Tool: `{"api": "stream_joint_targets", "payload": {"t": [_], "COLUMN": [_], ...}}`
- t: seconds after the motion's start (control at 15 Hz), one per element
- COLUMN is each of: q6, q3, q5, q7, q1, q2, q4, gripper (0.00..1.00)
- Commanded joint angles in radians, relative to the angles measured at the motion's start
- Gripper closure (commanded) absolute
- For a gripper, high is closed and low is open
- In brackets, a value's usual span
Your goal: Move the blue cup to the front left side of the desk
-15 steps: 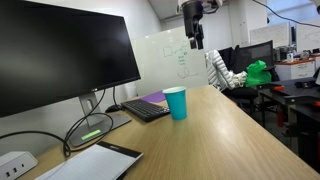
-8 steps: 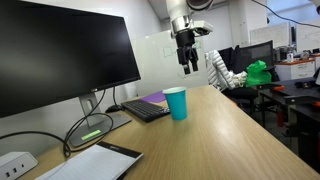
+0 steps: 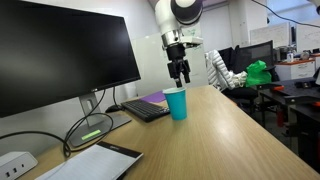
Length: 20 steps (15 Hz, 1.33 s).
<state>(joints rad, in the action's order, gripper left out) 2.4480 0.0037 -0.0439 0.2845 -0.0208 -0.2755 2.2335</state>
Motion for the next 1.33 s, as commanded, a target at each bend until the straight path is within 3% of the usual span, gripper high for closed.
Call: {"api": "stream_joint_targets", "payload": {"t": [0.0,0.53,0.87,1.27], "q6": [-0.006,0.005,0.007,0.009], "q3": [-0.023,-0.033,-0.018,0.071], "q5": [0.003,0.01,-0.01,-0.041], "q7": [0.027,0.019,-0.007,-0.065], "q1": [0.03,0.054,0.055,0.105], "q2": [-0.056,-0.082,-0.048,-0.006], "q4": [-0.053,-0.063,-0.046,-0.007], "gripper": [0.39,0.98,0.99,0.99]}}
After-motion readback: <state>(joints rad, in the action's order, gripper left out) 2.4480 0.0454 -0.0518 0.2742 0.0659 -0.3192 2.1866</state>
